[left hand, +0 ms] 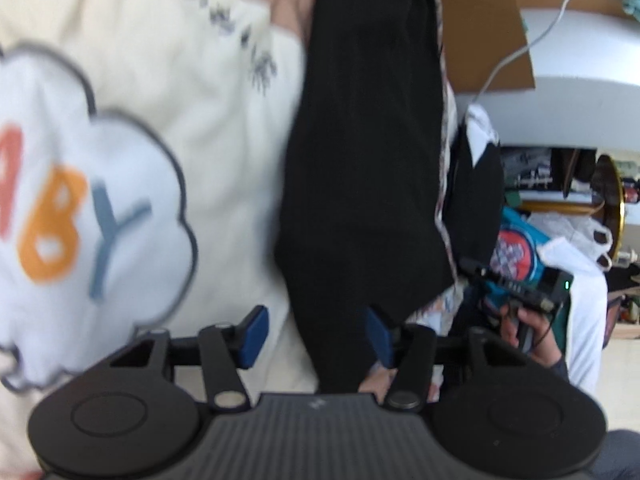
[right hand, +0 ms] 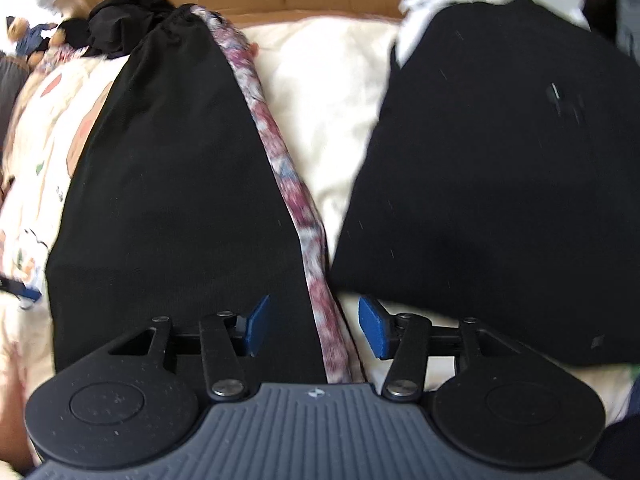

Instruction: Fold clothes

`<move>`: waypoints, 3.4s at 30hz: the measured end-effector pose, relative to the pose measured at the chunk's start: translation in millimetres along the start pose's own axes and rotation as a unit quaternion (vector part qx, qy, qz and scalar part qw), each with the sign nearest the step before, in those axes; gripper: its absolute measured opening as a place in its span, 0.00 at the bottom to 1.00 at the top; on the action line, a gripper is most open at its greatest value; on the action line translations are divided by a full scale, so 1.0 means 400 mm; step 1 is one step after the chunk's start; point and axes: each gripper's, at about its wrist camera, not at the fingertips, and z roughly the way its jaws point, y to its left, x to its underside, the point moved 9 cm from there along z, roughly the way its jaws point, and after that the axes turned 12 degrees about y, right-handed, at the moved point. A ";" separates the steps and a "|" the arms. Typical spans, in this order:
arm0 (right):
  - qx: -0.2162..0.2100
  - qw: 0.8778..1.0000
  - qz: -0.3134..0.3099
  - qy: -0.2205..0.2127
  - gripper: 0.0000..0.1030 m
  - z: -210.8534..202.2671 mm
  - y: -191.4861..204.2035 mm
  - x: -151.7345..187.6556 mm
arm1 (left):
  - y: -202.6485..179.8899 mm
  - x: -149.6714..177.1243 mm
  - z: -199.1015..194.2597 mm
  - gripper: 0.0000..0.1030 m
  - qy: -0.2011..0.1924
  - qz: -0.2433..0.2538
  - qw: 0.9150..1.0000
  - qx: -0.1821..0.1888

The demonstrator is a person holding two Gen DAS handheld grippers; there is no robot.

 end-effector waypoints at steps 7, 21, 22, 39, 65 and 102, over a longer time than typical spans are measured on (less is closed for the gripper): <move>-0.025 0.998 0.043 0.033 0.53 0.040 -0.060 0.036 | -0.008 0.037 0.084 0.60 0.038 -0.016 0.999 0.026; -0.112 0.986 0.108 0.064 0.53 0.107 -0.085 0.048 | -0.024 0.050 0.192 0.65 0.077 -0.055 0.992 0.078; -0.117 0.985 0.107 0.065 0.53 0.107 -0.083 0.049 | -0.025 0.053 0.196 0.65 0.079 -0.054 0.992 0.079; -0.144 0.979 0.127 0.074 0.53 0.136 -0.086 0.039 | -0.048 0.047 0.252 0.55 0.092 -0.047 0.988 0.112; -0.237 0.970 0.003 0.057 0.09 0.003 0.058 0.097 | -0.111 0.081 -0.020 0.07 0.079 0.030 0.984 0.154; -0.375 0.920 0.037 -0.109 0.08 -0.115 0.168 -0.155 | -0.089 -0.130 -0.337 0.06 -0.184 0.031 0.936 0.298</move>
